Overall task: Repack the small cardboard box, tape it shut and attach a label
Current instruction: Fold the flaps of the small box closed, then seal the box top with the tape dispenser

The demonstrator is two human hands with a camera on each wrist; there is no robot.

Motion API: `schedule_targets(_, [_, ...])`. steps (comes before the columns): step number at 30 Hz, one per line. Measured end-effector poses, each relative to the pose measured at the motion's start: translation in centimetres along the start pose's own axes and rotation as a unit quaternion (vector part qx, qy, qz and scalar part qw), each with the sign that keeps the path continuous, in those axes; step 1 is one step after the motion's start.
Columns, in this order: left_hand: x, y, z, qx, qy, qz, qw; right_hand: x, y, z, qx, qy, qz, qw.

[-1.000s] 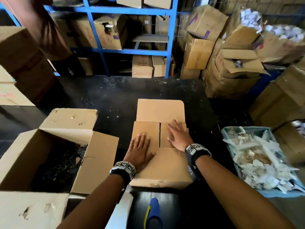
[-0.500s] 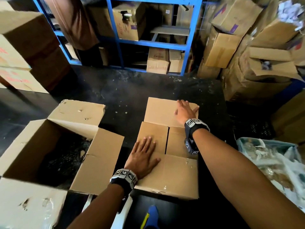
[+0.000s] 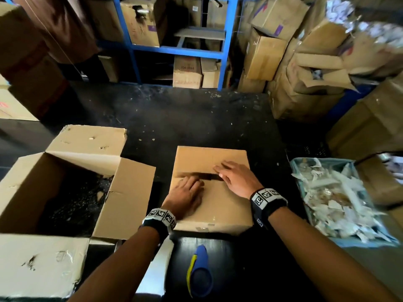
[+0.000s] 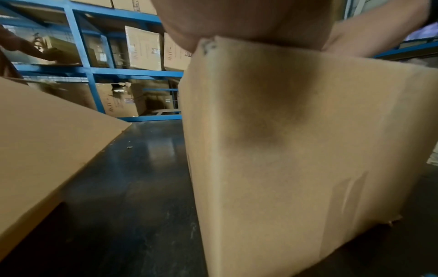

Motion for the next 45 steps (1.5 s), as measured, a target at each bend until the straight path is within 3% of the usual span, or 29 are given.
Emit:
schedule_targets(2, [-0.1,0.3,0.4,-0.016,-0.034,0.009,0.999,0.2,0.7,-2.3,0.03,-0.001,-0.019,0.999])
schedule_targets(5, [1.3,0.2,0.8,-0.03,-0.031,0.095,0.994,0.7,1.5,-4.1,0.063,-0.007,-0.049,0.997])
schedule_targets(9, [3.3,-0.2,-1.0,0.04,-0.058,0.174,0.982,1.3,2.6,-5.8,0.095,-0.023,-0.072,0.993])
schedule_targets(18, [3.6,-0.5,-1.6,0.076,-0.081,0.178,0.978,1.4,2.7,-7.0,0.13,-0.023,-0.078,0.988])
schedule_targets(23, [3.8,-0.3,-1.6,0.08,-0.07,0.177,0.979,2.6,3.8,-5.4,0.107,-0.046,-0.122,0.986])
schedule_targets(34, [4.1,-0.6,-2.3,0.075,-0.059,0.145,0.985,14.3,15.8,-5.4,-0.013,-0.181,-0.279,0.943])
schedule_targets(40, [4.1,-0.4,-2.2,0.081,-0.043,0.148,0.985,22.1,20.3,-10.6,0.07,-0.174,-0.359,0.914])
schedule_targets(45, [4.0,-0.5,-2.2,0.082,-0.048,0.152,0.984,24.9,20.2,-15.2,0.155,-0.217,-0.374,0.888])
Point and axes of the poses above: each hand's wrist, its own y-axis away from the middle knuckle, its own z-axis out of the back of the hand, x = y × z, the point moved 9 cm from there along -y, towards the middle knuckle, and after that the axes turned 13 degrees about y, right-handed, at the moved point
